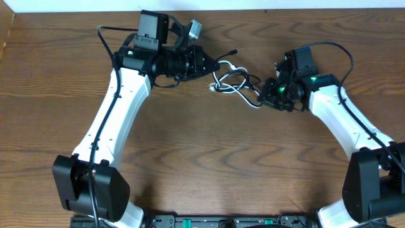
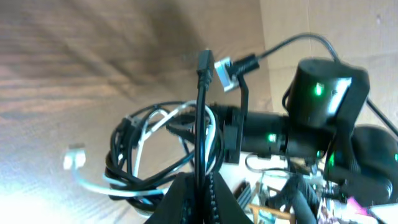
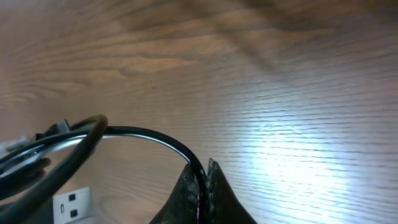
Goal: Untangle cables
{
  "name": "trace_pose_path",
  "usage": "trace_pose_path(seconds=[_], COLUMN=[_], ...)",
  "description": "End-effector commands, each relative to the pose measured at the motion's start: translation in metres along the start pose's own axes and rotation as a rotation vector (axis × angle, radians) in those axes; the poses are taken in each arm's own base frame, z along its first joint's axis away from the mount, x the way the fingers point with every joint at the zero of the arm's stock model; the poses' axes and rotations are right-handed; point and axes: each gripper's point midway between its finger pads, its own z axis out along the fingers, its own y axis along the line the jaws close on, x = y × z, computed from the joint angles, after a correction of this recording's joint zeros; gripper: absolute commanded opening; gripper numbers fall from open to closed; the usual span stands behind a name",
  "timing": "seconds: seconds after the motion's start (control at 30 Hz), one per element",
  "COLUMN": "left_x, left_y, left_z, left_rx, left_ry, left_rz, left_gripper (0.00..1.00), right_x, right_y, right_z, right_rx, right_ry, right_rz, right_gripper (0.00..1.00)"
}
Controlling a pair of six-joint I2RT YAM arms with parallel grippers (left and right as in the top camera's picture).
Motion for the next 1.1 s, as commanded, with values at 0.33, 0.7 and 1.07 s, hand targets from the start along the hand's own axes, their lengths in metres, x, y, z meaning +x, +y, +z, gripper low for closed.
trace_pose_path(seconds=[0.33,0.7,1.07], left_x=[0.011,0.032,0.037], left_y=[0.065,0.062,0.049], left_z=[-0.012,0.005,0.018], left_rx=[-0.366,-0.43,-0.405], left_ry=[0.002,0.064,0.079], left_rz=[0.009,0.045,0.086], left_gripper=[0.07,0.07,0.08], right_x=[-0.005,-0.001,-0.001], right_y=[-0.084,-0.088,-0.03], right_z=[-0.028,-0.03,-0.04], right_rx=[0.218,0.219,-0.124], right_ry=[0.036,0.057,0.09], right_rz=[-0.005,-0.013,-0.28], right_gripper=[0.01,0.07,0.66])
